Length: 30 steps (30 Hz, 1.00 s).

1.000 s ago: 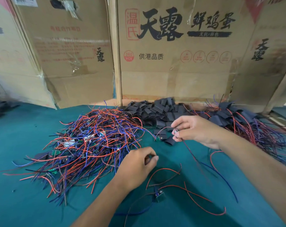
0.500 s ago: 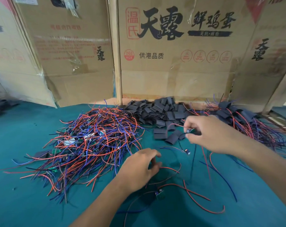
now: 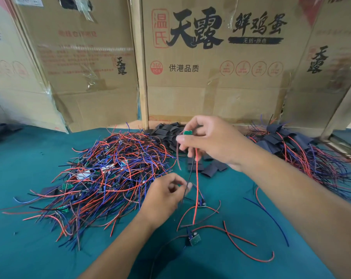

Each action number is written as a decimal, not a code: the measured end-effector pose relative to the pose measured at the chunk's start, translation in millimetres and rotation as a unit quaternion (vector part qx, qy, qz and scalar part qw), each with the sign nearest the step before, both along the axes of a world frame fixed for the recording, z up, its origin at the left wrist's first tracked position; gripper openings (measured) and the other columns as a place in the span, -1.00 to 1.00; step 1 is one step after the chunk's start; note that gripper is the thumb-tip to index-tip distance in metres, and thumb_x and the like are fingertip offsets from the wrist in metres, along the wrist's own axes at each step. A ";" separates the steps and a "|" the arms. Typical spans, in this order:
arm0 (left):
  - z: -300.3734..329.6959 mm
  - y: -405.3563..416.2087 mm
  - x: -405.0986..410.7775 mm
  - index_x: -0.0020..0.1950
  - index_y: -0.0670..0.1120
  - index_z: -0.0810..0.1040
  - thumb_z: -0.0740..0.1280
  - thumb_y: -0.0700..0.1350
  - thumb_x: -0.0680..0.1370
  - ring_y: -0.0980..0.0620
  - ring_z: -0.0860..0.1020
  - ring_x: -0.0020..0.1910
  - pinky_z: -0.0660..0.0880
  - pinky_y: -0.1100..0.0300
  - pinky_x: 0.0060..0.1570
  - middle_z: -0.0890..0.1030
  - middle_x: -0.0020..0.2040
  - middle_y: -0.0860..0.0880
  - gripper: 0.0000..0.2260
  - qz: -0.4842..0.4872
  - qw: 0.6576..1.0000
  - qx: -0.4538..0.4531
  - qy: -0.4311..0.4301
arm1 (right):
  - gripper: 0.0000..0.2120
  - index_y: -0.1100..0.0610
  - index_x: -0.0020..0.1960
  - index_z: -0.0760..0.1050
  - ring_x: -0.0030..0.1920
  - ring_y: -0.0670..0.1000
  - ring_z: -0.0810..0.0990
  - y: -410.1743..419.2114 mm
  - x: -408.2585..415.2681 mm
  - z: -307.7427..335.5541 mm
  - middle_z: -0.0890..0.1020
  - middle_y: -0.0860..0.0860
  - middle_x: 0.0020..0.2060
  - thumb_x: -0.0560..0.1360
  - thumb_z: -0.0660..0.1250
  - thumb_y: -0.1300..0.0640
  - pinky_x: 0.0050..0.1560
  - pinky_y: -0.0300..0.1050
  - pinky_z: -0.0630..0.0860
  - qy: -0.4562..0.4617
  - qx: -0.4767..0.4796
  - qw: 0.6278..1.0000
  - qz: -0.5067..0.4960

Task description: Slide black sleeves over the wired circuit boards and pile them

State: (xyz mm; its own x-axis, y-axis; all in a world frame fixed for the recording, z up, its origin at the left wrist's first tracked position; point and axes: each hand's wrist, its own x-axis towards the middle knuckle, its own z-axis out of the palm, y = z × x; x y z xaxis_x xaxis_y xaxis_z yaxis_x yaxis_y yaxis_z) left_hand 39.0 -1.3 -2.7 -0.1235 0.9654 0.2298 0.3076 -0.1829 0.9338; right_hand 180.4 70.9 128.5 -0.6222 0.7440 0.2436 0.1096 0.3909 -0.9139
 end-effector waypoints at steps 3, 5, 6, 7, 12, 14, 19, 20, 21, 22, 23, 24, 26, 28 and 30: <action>3.6 -1.7 3.2 -0.29 -0.07 0.51 0.35 0.01 0.55 0.10 0.34 -0.46 0.29 0.25 -0.42 0.46 -0.45 0.06 -0.74 0.000 0.998 0.042 -0.042 | -0.94 0.12 -0.10 0.58 -0.31 -0.08 0.55 5.1 16.2 -12.1 0.65 -0.02 -0.28 0.49 0.46 0.17 -0.31 -0.22 0.49 0.056 -0.063 0.996 -0.025; 5.2 -1.7 6.1 -0.22 -0.04 0.58 0.32 0.00 0.54 0.06 0.38 -0.42 0.31 0.23 -0.43 0.51 -0.38 0.03 -0.81 -0.001 0.994 0.054 -0.093 | -0.93 0.12 -0.08 0.63 -0.33 -0.09 0.46 5.9 24.8 -23.4 0.60 -0.06 -0.30 0.46 0.46 0.15 -0.33 -0.21 0.40 0.084 -0.098 0.991 -0.040; 5.4 -1.7 6.9 -0.15 -0.03 0.62 0.32 -0.01 0.54 0.06 0.42 -0.38 0.36 0.23 -0.41 0.56 -0.33 0.02 -0.85 -0.001 0.992 0.062 -0.109 | -0.88 0.15 -0.05 0.63 -0.33 -0.08 0.44 5.2 27.5 -28.5 0.58 -0.04 -0.28 0.42 0.46 0.15 -0.35 -0.21 0.37 0.116 -0.140 0.983 -0.027; 5.9 -1.8 7.5 -0.07 -0.01 0.66 0.32 -0.02 0.55 0.06 0.48 -0.32 0.42 0.23 -0.37 0.61 -0.26 0.02 -0.86 -0.008 0.990 0.067 -0.122 | -0.82 0.19 -0.03 0.63 -0.33 -0.07 0.44 4.1 29.4 -32.9 0.58 -0.01 -0.27 0.39 0.45 0.16 -0.36 -0.22 0.37 0.143 -0.184 0.972 -0.010; 7.0 -2.0 9.2 0.16 0.01 0.67 0.35 0.08 0.56 0.07 0.58 -0.09 0.57 0.15 -0.17 0.67 0.02 0.02 -0.74 -0.077 0.978 0.042 -0.191 | -0.90 0.28 0.01 0.57 -0.28 0.00 0.59 -8.3 24.1 -56.8 0.62 0.10 -0.25 0.49 0.39 0.33 -0.25 -0.22 0.55 0.124 -0.211 0.970 0.008; 8.1 -2.0 9.9 0.08 -0.02 0.69 0.38 -0.01 0.58 0.04 0.59 -0.17 0.55 0.19 -0.24 0.66 -0.07 -0.02 -0.84 -0.074 0.975 0.048 -0.206 | -0.93 0.28 0.00 0.56 -0.23 0.03 0.63 -11.0 19.4 -62.9 0.64 0.12 -0.21 0.52 0.38 0.34 -0.15 -0.18 0.59 0.102 -0.195 0.975 0.007; 10.7 0.1 3.9 -0.06 -0.13 0.68 0.42 -0.13 0.46 0.01 0.53 -0.39 0.53 0.22 -0.35 0.62 -0.25 -0.12 -0.89 -0.040 0.958 0.059 -0.279 | -0.89 0.13 0.05 0.57 -0.21 0.01 0.71 24.6 22.4 -49.8 0.71 0.06 -0.19 0.61 0.27 0.25 -0.22 -0.17 0.62 -0.053 -0.021 0.998 -0.033; 12.4 0.3 2.0 -0.08 -0.15 0.65 0.43 -0.15 0.44 0.01 0.52 -0.42 0.52 0.22 -0.37 0.59 -0.28 -0.13 -0.90 -0.037 0.951 0.060 -0.300 | -0.87 0.06 0.07 0.56 -0.20 -0.05 0.69 41.5 27.5 -48.0 0.71 0.04 -0.11 0.62 0.25 0.21 -0.19 -0.16 0.61 -0.130 0.072 0.985 -0.088; 14.5 0.2 0.8 -0.08 -0.15 0.62 0.44 -0.16 0.43 0.00 0.51 -0.44 0.51 0.22 -0.40 0.57 -0.30 -0.13 -0.89 -0.038 0.946 0.062 -0.317 | -0.84 0.02 0.13 0.54 -0.13 -0.08 0.67 59.1 33.8 -48.8 0.70 0.02 0.00 0.63 0.23 0.18 -0.10 -0.13 0.58 -0.221 0.166 0.952 -0.132; 16.0 -0.1 -0.5 -0.08 -0.15 0.59 0.44 -0.17 0.43 0.01 0.49 -0.47 0.49 0.23 -0.43 0.55 -0.32 -0.12 -0.89 -0.038 0.942 0.065 -0.326 | -0.77 0.02 0.23 0.52 0.00 -0.05 0.63 76.0 39.8 -53.7 0.66 0.03 0.14 0.63 0.20 0.18 0.02 -0.10 0.54 -0.312 0.222 0.912 -0.143; 17.5 -0.4 -1.9 -0.09 -0.13 0.58 0.44 -0.17 0.43 0.01 0.46 -0.52 0.45 0.25 -0.48 0.55 -0.33 -0.11 -0.89 -0.034 0.942 0.065 -0.327 | -0.69 0.04 0.34 0.46 0.17 0.03 0.58 90.4 45.2 -62.0 0.58 0.07 0.28 0.63 0.18 0.21 0.17 -0.05 0.49 -0.398 0.240 0.877 -0.125; 18.3 -0.5 -3.4 -0.10 -0.10 0.57 0.44 -0.18 0.44 0.03 0.41 -0.56 0.38 0.27 -0.53 0.55 -0.35 -0.10 -0.91 -0.024 0.946 0.063 -0.317 | -0.61 0.06 0.44 0.38 0.33 0.08 0.48 101.4 50.1 -73.3 0.47 0.09 0.40 0.63 0.16 0.25 0.31 -0.02 0.41 -0.471 0.241 0.844 -0.089; 19.2 -0.7 -7.0 -0.12 -0.04 0.58 0.44 -0.23 0.48 0.09 0.33 -0.61 0.27 0.34 -0.58 0.54 -0.39 -0.06 -0.90 0.012 0.963 0.056 -0.262 | -0.47 0.07 0.55 0.23 0.49 0.07 0.29 110.6 55.3 -98.8 0.29 0.05 0.52 0.61 0.11 0.33 0.45 -0.03 0.25 -0.570 0.240 0.786 -0.021; 19.4 -1.1 -11.5 -0.09 -0.01 0.60 0.43 -0.26 0.53 0.14 0.36 -0.56 0.30 0.38 -0.53 0.56 -0.39 0.03 -0.86 0.047 0.984 0.061 -0.161 | -0.42 0.04 0.55 0.18 0.48 0.07 0.30 111.6 57.9 -115.9 0.28 0.02 0.52 0.58 0.09 0.37 0.41 0.01 0.32 -0.600 0.283 0.748 -0.018; 21.0 -2.3 -13.5 0.00 -0.01 0.63 0.42 -0.19 0.56 0.19 0.43 -0.47 0.35 0.41 -0.42 0.58 -0.37 0.12 -0.91 0.059 0.993 0.071 -0.074 | -0.47 0.03 0.49 0.23 0.38 0.10 0.40 111.7 57.7 -122.2 0.38 0.04 0.41 0.57 0.12 0.35 0.24 0.08 0.46 -0.602 0.342 0.719 -0.053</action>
State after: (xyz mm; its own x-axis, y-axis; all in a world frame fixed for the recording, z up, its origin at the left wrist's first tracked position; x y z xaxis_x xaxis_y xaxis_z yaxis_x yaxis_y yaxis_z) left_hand 25.4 -3.7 18.3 -0.2772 0.9008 0.3341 0.1957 -0.2875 0.9376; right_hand 238.2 182.6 6.3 -0.6378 0.7645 -0.0933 0.7226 0.6359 0.2712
